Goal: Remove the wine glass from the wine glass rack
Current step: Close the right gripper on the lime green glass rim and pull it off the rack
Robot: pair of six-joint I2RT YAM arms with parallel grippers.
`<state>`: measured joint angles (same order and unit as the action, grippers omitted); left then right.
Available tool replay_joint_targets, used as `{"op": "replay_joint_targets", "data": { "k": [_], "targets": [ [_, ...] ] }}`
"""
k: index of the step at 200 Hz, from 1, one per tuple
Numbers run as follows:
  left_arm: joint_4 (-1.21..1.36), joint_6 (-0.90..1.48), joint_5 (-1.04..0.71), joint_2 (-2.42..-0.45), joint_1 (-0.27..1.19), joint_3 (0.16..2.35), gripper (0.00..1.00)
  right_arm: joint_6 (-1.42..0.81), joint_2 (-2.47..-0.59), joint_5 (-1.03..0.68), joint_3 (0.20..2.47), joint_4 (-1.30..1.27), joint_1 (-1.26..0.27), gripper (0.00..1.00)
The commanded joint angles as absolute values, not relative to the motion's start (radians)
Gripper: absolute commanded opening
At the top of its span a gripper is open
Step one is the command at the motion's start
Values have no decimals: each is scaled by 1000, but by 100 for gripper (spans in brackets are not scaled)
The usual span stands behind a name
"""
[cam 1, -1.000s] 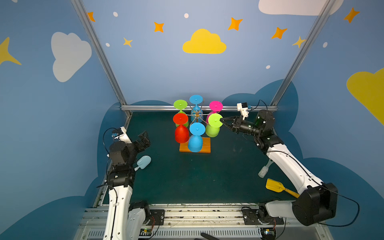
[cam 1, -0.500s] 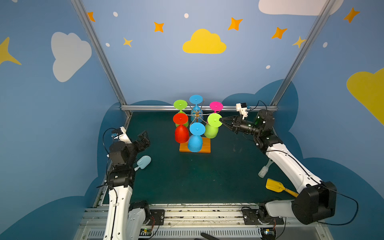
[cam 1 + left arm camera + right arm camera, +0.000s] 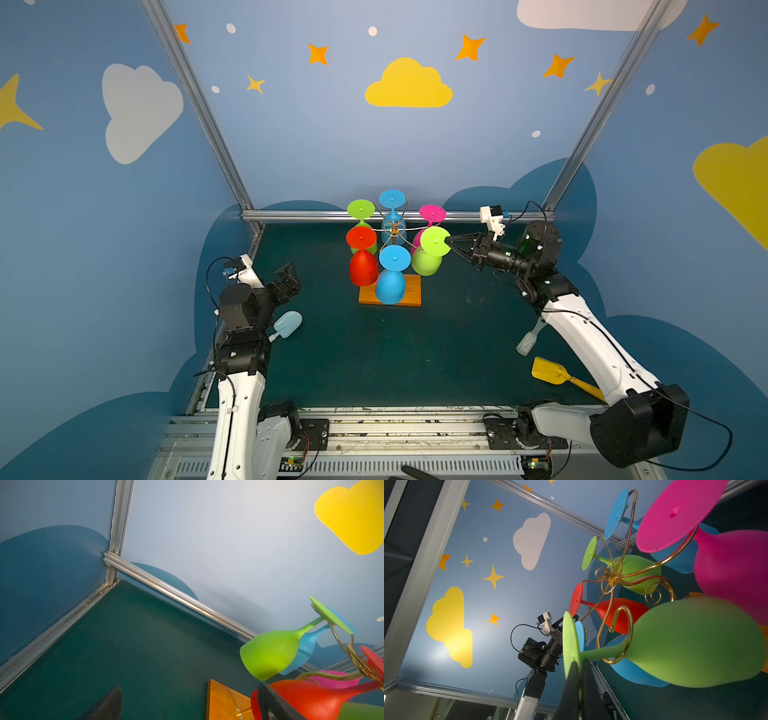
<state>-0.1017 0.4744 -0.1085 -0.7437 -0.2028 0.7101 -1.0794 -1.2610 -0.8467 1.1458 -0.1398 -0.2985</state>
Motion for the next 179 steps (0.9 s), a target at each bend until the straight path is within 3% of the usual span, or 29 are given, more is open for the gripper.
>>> {"op": "replay_joint_targets", "data": {
  "k": [1, 179],
  "targets": [
    [-72, 479, -120, -730, -207, 703, 100, -1058, -1239, -845, 1135, -122, -306, 0],
    [-71, 483, -115, -718, -206, 698, 100, -1068, -1383, -808, 1253, -194, -402, 0]
  ]
}}
